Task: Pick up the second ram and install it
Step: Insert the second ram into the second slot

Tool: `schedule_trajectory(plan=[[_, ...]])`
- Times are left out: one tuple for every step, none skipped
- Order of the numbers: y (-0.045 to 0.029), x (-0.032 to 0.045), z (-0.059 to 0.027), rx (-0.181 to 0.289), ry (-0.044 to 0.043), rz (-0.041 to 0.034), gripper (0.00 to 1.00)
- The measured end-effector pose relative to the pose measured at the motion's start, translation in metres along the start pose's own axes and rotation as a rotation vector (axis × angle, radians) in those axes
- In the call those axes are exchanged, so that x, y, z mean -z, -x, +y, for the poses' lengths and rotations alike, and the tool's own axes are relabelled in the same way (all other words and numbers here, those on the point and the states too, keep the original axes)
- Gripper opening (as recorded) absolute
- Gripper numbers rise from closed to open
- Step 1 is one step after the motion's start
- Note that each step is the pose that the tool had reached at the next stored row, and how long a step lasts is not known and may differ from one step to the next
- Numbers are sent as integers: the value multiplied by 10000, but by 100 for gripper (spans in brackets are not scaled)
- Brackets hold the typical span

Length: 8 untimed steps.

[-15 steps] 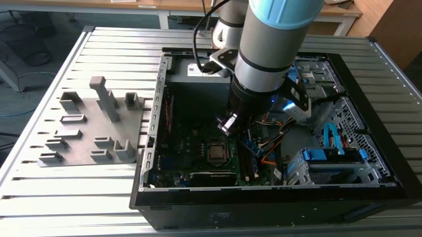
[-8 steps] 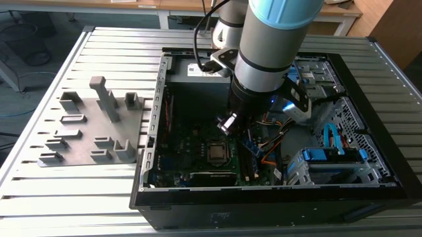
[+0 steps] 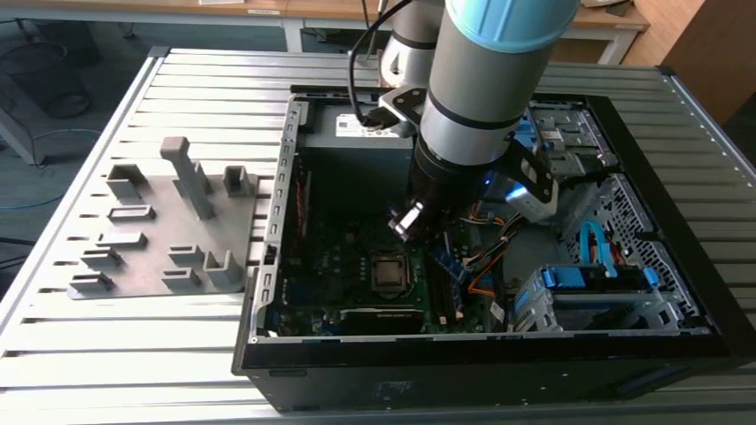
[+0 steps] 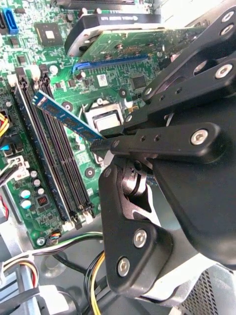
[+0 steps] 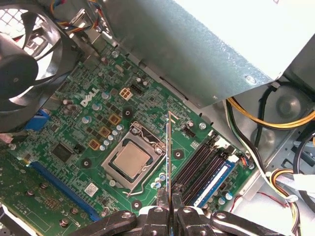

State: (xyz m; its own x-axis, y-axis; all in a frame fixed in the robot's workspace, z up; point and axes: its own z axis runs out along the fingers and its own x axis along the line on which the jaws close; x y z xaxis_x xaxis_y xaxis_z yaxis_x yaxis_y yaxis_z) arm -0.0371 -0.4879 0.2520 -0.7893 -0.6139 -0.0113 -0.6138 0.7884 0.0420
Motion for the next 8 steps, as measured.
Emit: schedule_trajectory(plan=[[0, 0, 0, -40, -1, -2, 14], [0, 0, 0, -80, -1, -3, 14], [0, 0, 0, -121, -2, -5, 14], [0, 0, 0, -159, -3, -6, 14], [0, 0, 0, -195, -4, -7, 14], [0, 0, 0, -237, -5, -8, 14], [0, 0, 0, -276, -5, -10, 14], [0, 0, 0, -313, -6, -11, 14]])
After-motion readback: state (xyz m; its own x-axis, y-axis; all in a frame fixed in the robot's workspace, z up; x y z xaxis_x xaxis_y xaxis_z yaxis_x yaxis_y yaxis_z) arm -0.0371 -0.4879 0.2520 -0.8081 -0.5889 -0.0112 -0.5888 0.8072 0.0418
